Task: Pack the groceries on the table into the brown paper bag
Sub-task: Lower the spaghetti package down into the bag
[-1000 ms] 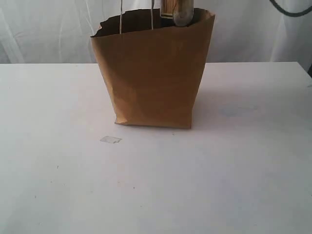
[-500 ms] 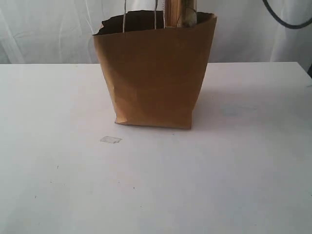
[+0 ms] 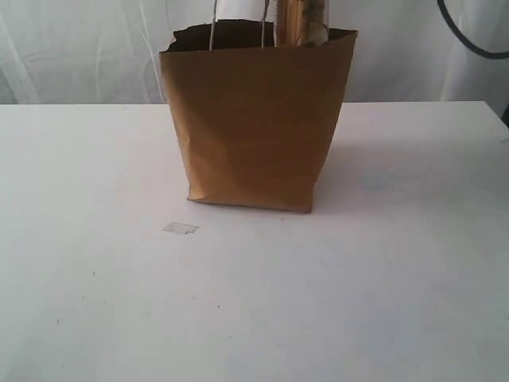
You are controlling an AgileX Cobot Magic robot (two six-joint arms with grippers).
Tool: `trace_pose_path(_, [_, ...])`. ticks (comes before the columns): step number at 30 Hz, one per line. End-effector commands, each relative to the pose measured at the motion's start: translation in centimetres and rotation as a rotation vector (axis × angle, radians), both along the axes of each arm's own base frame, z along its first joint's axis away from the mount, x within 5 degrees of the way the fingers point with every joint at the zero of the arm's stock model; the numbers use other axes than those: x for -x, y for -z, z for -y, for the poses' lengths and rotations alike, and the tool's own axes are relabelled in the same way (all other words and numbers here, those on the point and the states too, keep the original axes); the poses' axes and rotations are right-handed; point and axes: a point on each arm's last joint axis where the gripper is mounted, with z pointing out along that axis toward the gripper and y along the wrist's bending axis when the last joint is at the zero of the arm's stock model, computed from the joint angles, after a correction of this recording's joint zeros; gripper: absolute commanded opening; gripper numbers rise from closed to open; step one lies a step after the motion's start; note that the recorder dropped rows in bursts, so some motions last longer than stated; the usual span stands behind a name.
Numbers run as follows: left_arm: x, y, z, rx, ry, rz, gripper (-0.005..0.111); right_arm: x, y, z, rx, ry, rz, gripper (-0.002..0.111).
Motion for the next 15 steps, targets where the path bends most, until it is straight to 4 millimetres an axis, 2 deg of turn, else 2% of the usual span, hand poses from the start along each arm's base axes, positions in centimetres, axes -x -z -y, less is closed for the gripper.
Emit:
trace_pose_path(1, [0.0, 0.1, 0.1, 0.011, 0.006, 0.000, 0.000, 0.1, 1.3, 0.4, 0.006, 0.033, -0.046, 0.000])
trace_pose_path(8, [0.0, 0.1, 0.1, 0.011, 0.006, 0.000, 0.000, 0.4, 2.0, -0.4, -0.007, -0.062, -0.060, 0.000])
trace_pose_path(15, [0.0, 0.1, 0.1, 0.011, 0.006, 0.000, 0.000, 1.6, 1.5, -1.9, -0.063, -0.272, -0.052, 0.000])
